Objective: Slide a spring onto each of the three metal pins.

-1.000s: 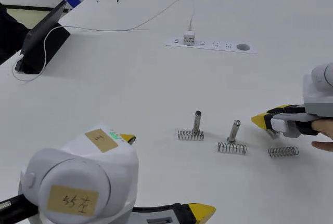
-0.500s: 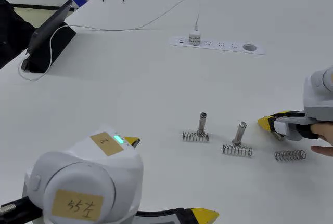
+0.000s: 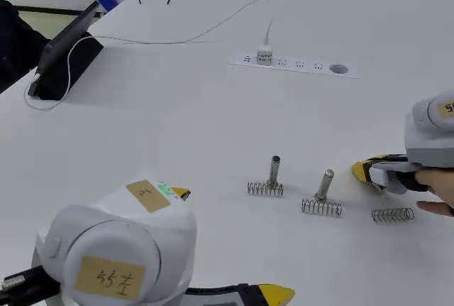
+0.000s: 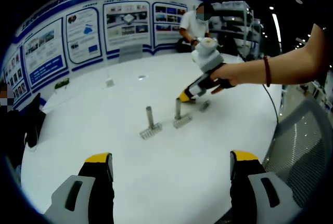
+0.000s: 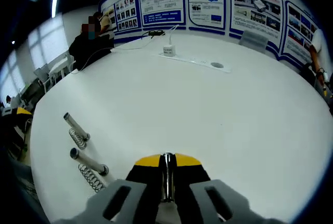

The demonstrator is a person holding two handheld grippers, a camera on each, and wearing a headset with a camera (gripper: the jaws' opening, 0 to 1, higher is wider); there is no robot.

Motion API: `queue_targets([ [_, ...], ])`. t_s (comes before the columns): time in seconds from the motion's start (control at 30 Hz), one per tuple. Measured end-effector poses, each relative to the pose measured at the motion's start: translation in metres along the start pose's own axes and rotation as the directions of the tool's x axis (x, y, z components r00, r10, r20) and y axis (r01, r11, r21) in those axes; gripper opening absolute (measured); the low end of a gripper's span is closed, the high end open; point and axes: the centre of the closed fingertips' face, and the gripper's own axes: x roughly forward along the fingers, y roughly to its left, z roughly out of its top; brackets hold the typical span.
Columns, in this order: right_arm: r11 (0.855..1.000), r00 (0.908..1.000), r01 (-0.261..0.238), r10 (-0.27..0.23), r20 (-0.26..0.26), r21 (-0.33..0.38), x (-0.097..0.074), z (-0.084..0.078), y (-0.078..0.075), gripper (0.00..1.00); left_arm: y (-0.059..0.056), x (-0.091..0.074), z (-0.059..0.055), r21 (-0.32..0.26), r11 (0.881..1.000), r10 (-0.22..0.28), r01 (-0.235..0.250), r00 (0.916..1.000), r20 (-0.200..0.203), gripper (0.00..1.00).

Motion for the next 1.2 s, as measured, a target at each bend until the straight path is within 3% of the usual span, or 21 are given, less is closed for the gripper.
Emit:
queue_targets([
  [0.27, 0.999, 0.9994, -0.013, 0.012, 0.034, 0.040, -0.015, 0.005, -0.002, 0.09, 0.001, -0.001, 0.002, -0.002, 1.000, 0.007, -0.007, 0.9999, 0.011, 0.95],
  [0.63, 1.000, 0.9962, -0.007, 0.004, 0.088, 0.030, -0.042, 0.009, 0.003, 0.09, 0.000, -0.002, 0.005, 0.006, 1.000, 0.004, -0.005, 0.9997, 0.025, 0.95],
  [1.2, 1.000, 0.9958, 0.015, -0.014, 0.091, -0.013, -0.066, 0.001, 0.010, 0.09, -0.001, -0.003, 0.007, 0.006, 1.000, -0.006, 0.006, 0.9993, 0.038, 0.94],
])
